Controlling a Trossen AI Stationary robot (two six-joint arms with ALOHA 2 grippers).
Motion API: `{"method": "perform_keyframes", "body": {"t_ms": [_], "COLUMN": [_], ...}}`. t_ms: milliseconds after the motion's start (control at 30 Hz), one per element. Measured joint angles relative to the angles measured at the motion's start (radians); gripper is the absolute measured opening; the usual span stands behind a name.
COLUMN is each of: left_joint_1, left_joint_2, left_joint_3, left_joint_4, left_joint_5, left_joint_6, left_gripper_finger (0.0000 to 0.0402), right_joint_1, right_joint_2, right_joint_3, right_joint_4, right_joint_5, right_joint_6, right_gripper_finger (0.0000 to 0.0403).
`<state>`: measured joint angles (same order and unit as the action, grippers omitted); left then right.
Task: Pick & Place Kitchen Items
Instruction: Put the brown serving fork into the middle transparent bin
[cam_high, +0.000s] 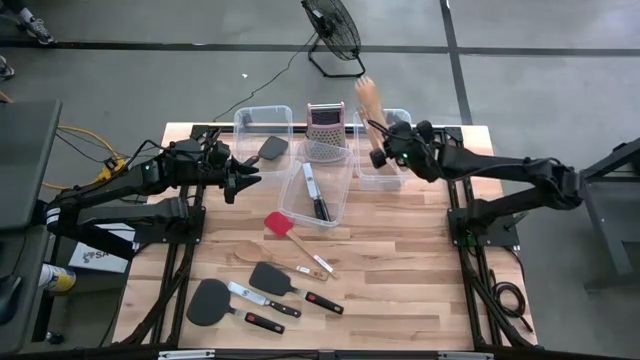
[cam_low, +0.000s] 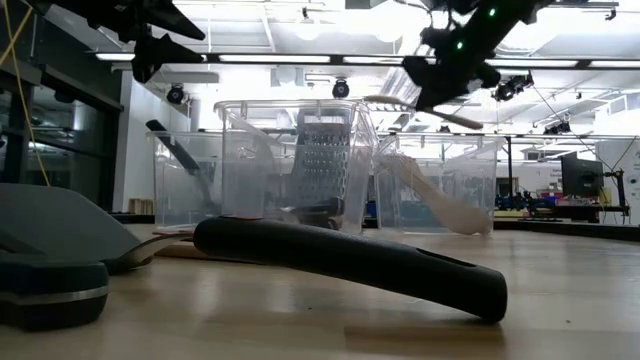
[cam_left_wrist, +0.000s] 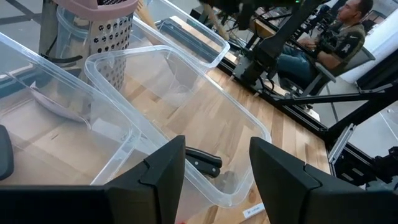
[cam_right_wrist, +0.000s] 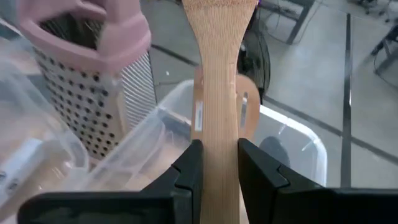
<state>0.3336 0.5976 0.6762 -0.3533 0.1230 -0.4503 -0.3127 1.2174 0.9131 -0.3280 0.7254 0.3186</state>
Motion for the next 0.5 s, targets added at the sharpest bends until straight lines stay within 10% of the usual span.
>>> {"method": "perform_keyframes", "body": {"t_ms": [500], "left_joint_1": [0.0], "left_joint_2": [0.0], "left_joint_3": [0.0], "left_joint_4": [-0.001], "left_joint_5": [0.0], "left_joint_6": [0.0], "left_gripper_finger": [0.0177], "right_joint_1": [-0.135], "right_joint_2": [0.197], "right_joint_3": [0.0], "right_joint_4": [0.021], "right_joint_5": [-0.154], "right_joint_6": [0.041], "right_gripper_finger": [0.0069]}}
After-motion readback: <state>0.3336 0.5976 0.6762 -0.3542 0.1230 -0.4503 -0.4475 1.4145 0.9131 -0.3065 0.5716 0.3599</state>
